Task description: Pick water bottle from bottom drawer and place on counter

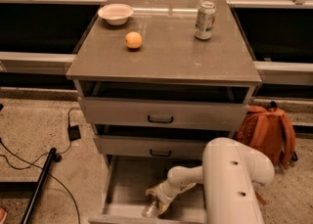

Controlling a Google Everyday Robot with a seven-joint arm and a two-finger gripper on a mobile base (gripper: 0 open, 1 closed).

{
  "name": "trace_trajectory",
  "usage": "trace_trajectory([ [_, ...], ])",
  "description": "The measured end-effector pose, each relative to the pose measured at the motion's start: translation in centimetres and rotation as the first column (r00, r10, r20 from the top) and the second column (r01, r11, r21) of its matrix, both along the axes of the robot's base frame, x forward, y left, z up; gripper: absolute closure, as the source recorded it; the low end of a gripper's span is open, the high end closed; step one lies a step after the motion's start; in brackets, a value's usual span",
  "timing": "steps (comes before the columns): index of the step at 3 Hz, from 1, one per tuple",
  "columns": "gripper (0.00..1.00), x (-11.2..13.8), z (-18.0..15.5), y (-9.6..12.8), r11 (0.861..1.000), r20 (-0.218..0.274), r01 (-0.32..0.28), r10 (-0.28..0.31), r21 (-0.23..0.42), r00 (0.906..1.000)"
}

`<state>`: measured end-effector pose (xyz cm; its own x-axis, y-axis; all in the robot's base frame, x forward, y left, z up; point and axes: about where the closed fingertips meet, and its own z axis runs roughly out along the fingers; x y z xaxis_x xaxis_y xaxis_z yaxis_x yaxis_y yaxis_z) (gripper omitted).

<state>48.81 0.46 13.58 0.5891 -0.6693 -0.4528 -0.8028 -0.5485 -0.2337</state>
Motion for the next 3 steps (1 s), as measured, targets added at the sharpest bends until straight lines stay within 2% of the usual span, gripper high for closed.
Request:
trace_trajectory([
  [2,0.64,-0.4,-1.8,0.7,1.0,-0.03,-0.009,0.009,0.023,0.9995],
  [3,0.88,-0.1,0.9,1.4,0.992,-0.033,0.008,-0.004,0.128,0.9995],
])
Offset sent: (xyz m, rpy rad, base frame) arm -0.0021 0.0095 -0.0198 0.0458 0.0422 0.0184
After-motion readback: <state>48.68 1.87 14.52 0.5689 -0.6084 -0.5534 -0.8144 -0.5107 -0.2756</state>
